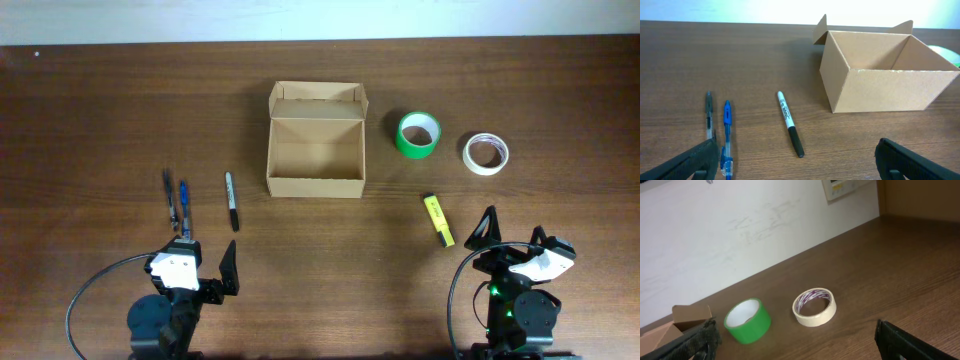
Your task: Pack container
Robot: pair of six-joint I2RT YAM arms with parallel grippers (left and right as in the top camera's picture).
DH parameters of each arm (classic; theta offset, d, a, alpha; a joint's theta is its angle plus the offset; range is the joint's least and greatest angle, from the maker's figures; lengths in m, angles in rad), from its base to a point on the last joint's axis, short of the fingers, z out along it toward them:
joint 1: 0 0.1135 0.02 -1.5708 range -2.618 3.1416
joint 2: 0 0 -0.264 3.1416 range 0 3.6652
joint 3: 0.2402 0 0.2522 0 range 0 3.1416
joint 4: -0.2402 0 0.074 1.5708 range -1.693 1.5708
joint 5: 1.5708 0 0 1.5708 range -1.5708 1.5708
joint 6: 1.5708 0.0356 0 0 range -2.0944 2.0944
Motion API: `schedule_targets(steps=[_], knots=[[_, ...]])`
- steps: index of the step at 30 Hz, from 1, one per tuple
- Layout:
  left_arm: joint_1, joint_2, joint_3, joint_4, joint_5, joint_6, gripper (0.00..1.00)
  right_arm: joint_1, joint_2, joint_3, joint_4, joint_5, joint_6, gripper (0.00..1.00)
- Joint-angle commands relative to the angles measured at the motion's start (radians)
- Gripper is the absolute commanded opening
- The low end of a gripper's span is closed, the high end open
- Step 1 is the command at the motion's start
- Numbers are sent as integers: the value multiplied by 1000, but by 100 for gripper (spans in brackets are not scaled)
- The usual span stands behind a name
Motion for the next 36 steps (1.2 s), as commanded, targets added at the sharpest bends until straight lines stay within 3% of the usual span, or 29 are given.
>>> schedule_targets(steps=[1, 13, 22, 24, 30, 36], knots=[[-2, -11, -16, 0, 14, 12, 99, -7, -8, -9, 2, -2, 8, 99], [-2, -11, -14, 107, 70, 11, 99, -6, -8, -9, 2, -7, 9, 99], [-1, 43, 61, 214, 35, -89, 99, -6, -8, 9, 10, -128, 9, 99], [-1, 130, 151, 214, -37, -58, 99, -7, -8, 41, 10, -148, 8, 99], [-1, 488, 388, 213, -40, 53, 99, -7, 2, 138, -3, -157, 8, 99], [-1, 917, 709, 155, -39, 154, 99, -6, 138, 335, -224, -164, -70, 99]])
